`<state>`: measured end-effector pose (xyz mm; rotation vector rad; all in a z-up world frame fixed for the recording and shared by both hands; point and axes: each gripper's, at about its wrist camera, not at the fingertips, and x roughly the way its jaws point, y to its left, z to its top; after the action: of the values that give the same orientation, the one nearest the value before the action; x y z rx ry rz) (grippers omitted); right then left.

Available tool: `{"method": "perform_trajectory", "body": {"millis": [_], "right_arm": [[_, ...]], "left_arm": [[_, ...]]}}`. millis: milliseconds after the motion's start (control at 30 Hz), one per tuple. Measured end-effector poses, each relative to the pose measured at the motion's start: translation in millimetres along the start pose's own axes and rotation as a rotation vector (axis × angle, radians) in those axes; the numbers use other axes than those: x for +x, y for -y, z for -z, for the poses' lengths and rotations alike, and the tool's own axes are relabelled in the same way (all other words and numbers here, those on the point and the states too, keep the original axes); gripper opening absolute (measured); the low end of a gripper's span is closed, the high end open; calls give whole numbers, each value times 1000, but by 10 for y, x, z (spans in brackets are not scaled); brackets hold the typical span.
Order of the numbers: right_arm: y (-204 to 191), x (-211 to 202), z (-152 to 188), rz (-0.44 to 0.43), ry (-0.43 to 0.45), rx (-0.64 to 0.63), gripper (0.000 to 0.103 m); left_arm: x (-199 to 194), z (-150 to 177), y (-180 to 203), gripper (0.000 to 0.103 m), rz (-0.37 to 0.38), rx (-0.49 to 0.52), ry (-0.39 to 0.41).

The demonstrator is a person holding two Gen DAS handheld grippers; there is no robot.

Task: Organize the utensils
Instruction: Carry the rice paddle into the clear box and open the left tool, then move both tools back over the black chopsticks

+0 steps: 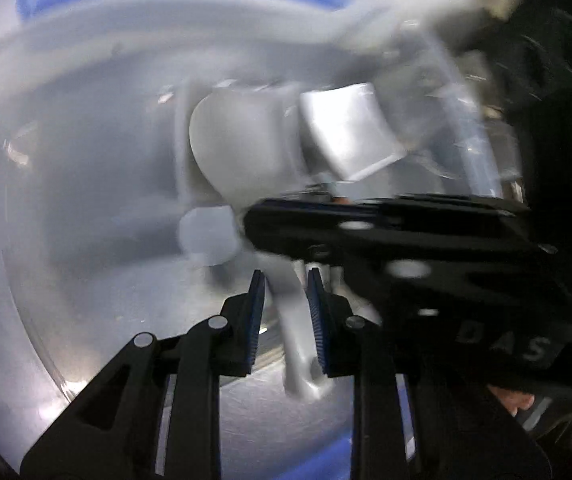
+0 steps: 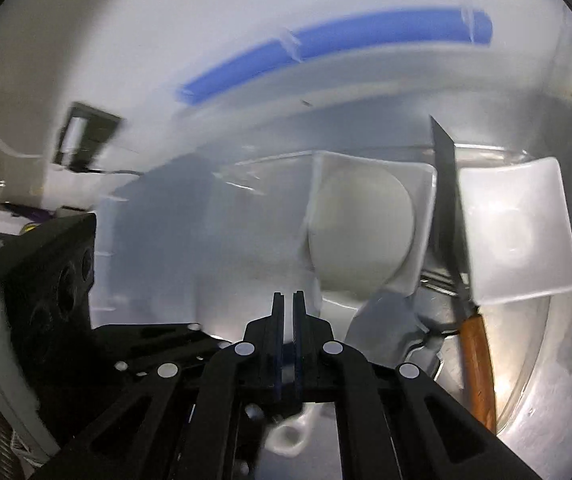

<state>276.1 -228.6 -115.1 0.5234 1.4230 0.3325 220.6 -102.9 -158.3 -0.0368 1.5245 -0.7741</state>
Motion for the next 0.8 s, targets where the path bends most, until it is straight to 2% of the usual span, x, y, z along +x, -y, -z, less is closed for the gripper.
{"method": "perform_trajectory", "body": {"millis": [33, 67, 100, 133, 200, 267, 333, 400, 433, 533, 567, 633, 700, 767, 800], "right_arm": [[42, 41, -9, 1, -15, 2, 6], [61, 45, -8, 8, -19, 9, 6], [96, 51, -13, 21, -21, 17, 7], [119, 22, 6, 42, -9, 17, 9], [91, -109, 53, 77, 34, -3, 10], [-91, -378, 209, 125, 114, -69, 10], [-320, -652, 422, 155, 195, -143, 31], [-580, -932, 727, 155, 283, -221, 36], [-694, -1026, 873, 161, 312, -256, 40], [-1112, -1171, 1428, 213, 380, -362, 53], [-1226, -1142, 1570, 233, 383, -392, 54], [-1363, -1054, 1743, 260, 370, -445, 61], [-1542, -861, 1923, 319, 348, -496, 62], [-1651, -629, 2095, 367, 317, -531, 62], [-1676, -542, 2183, 379, 299, -538, 62]], "left_arm": [[26, -43, -49, 22, -6, -21, -11], [41, -62, -71, 30, -30, -32, -25], [65, -63, -93, 49, -64, -43, -55], [59, -55, -92, 56, -78, -41, -60], [-54, 26, -45, 58, -85, -11, -20], [-304, 212, 52, 60, -100, 25, 56], [-686, 511, 162, 60, -147, 67, 188], [-1015, 771, 208, 64, -169, 80, 299], [-1240, 1001, 223, 64, -191, 79, 376], [-1607, 1370, 138, 64, -284, 53, 501], [-1743, 1581, 79, 64, -336, 26, 547], [-1904, 1841, -48, 65, -419, -25, 589], [-2030, 2091, -273, 91, -494, -76, 605], [-2082, 2293, -400, 93, -571, -105, 631], [-2056, 2416, -485, 93, -602, -130, 618]]}}
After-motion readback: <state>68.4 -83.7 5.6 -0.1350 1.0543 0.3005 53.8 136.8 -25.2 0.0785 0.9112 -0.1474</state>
